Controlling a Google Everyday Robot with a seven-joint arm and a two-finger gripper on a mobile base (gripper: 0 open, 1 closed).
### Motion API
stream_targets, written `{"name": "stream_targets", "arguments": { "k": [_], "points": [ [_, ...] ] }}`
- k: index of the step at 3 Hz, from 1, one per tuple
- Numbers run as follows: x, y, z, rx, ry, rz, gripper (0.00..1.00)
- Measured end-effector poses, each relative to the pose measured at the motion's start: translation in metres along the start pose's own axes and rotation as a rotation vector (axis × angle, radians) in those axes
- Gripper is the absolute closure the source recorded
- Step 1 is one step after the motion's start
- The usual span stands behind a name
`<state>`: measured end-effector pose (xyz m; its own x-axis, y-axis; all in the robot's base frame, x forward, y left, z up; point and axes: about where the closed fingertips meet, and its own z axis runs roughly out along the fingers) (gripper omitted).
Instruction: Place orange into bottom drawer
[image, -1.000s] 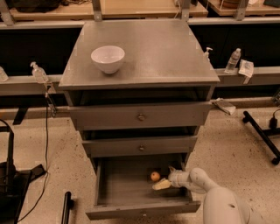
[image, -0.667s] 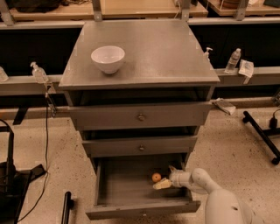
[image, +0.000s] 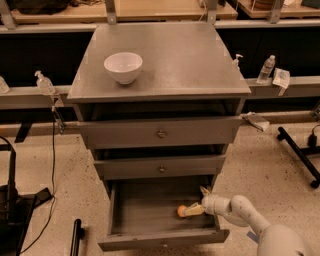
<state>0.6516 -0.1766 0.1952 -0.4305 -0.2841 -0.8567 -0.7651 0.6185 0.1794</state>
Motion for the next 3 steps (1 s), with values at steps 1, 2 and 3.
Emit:
{"name": "stream_targets", "arguments": {
  "k": [1,2,3],
  "points": [
    [0.010,0.002,-0.026,0.022,0.009,0.014,0.00],
    [0.031,-0.007,-0.071,0.085,0.018,0.047,0.00],
    [0.031,-0.007,-0.071,0.085,0.018,0.047,0.00]
  ]
}}
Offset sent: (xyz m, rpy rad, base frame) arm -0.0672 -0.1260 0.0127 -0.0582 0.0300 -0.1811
